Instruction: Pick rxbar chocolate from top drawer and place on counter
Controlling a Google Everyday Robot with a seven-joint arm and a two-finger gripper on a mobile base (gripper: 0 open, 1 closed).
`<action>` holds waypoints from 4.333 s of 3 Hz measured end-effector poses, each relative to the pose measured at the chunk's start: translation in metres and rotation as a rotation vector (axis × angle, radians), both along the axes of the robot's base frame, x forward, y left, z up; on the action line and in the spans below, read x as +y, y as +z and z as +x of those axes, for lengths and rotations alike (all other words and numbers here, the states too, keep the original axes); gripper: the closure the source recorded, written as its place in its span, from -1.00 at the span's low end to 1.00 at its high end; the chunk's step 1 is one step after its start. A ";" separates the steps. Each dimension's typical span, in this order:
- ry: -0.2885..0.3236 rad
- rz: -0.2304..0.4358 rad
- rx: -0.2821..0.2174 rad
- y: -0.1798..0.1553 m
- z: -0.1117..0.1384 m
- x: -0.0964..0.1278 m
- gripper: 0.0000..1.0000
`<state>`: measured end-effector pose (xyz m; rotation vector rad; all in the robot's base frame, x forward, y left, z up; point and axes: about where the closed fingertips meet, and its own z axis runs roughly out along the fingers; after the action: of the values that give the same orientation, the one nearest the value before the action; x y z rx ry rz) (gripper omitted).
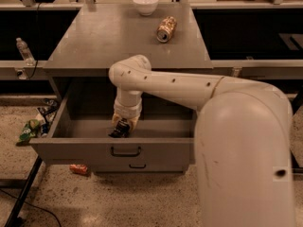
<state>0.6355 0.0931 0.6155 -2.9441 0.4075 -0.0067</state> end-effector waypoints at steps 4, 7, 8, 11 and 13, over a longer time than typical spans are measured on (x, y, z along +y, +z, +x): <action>-0.206 0.228 -0.230 0.208 -0.045 -0.073 1.00; -0.123 0.239 -0.277 0.231 -0.003 -0.050 1.00; -0.041 0.268 -0.297 0.240 0.044 -0.019 1.00; -0.050 0.432 -0.437 0.298 0.159 0.055 1.00; -0.177 0.352 -0.537 0.279 0.219 0.075 0.16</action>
Offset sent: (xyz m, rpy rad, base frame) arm -0.0359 -0.0683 0.1446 0.1151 -0.1567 -0.2425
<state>0.8550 0.1676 0.8948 -2.4203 0.5154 -0.6581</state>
